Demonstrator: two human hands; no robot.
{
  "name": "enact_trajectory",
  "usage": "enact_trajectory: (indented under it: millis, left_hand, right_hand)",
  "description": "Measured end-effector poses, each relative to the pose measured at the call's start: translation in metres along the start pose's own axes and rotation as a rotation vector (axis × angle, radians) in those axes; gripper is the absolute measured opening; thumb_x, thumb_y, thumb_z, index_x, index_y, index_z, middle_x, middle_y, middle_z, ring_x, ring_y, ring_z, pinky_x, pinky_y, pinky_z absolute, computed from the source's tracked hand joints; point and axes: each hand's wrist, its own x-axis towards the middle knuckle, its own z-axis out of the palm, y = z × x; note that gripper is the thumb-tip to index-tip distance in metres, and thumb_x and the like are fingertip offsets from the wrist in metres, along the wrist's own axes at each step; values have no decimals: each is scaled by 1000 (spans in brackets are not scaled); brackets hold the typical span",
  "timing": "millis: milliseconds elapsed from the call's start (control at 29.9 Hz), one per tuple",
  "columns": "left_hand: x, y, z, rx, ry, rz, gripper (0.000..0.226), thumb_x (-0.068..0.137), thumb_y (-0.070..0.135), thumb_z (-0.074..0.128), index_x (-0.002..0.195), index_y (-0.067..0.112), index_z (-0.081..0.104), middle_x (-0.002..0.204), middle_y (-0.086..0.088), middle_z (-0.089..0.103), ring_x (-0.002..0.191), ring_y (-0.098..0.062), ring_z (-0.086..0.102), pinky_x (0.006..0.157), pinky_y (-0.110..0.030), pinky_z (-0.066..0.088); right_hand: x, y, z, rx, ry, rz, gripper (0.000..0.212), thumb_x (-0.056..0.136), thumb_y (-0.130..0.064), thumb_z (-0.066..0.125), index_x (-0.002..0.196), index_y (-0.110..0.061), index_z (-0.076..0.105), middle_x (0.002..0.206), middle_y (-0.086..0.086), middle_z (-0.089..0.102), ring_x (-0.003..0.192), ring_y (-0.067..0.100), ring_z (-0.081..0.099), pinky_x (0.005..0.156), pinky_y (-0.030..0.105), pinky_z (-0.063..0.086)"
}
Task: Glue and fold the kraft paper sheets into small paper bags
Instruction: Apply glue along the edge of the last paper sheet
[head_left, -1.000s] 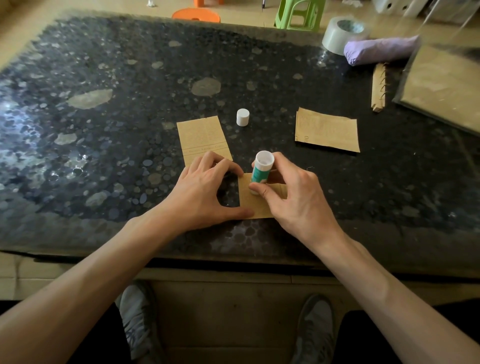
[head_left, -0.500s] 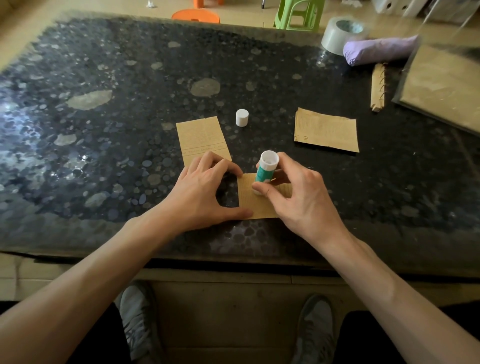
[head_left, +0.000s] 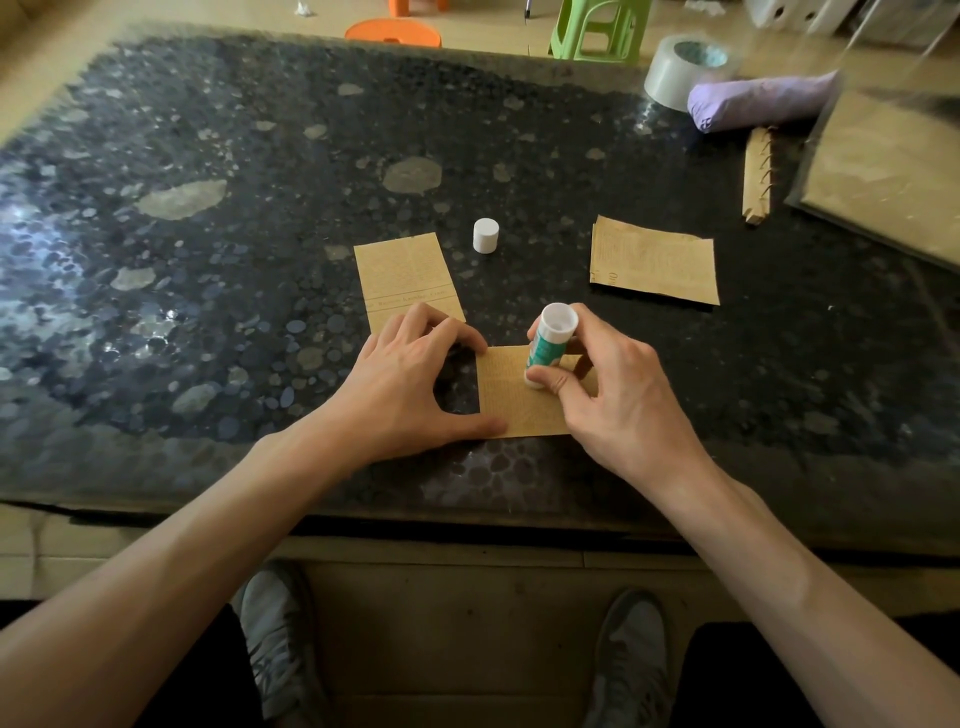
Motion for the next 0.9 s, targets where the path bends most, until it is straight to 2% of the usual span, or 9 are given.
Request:
enact_trajectory:
  millis: [67, 267, 401, 501, 635, 902]
  left_hand:
    - [0, 0, -1, -1, -1, -1, 84, 61, 81, 65, 133, 41, 47, 131, 12, 36, 128, -10, 34, 108, -35, 29]
    - [-1, 1, 0, -7, 3, 0, 84, 61, 80, 65, 133, 41, 48, 130, 12, 37, 127, -10, 34, 107, -34, 29]
    - [-1, 0, 0, -9, 16, 7, 83, 61, 80, 66, 132, 41, 49, 130, 13, 38, 125, -9, 34, 106, -32, 28]
    - [-1, 0, 0, -9, 14, 9, 83, 61, 80, 66, 132, 41, 49, 130, 13, 38, 123, -6, 32, 105, -32, 27]
    - [-1, 0, 0, -7, 11, 9, 83, 61, 80, 66, 133, 41, 49, 131, 12, 38, 126, -8, 33, 107, -32, 26]
    - [-1, 0, 0, -5, 9, 9, 84, 61, 81, 65, 132, 41, 49, 131, 12, 38, 127, -9, 34, 105, -29, 24]
  right_hand:
    - [0, 2, -1, -3, 2, 4, 28, 94, -25, 74, 118, -19, 60, 104, -15, 61, 98, -19, 51, 83, 0, 39]
    - [-3, 8, -6, -6, 10, 18, 27, 95, -24, 74, 117, -18, 60, 104, -10, 64, 95, -1, 57, 79, 4, 43]
    - [-5, 10, -7, -10, 35, 35, 27, 95, -26, 75, 116, -17, 60, 104, -11, 64, 93, -9, 57, 79, 2, 42]
    - [-5, 10, -8, -26, 61, 36, 30, 94, -31, 75, 116, -18, 60, 106, -10, 64, 89, -1, 58, 78, 2, 44]
    - [-6, 11, -10, -40, 71, 32, 35, 93, -36, 75, 119, -17, 61, 112, -8, 66, 97, 3, 61, 76, 4, 45]
    - [-8, 15, -15, -29, 49, 50, 27, 95, -20, 75, 118, -17, 61, 109, -9, 66, 101, 0, 57, 82, 0, 41]
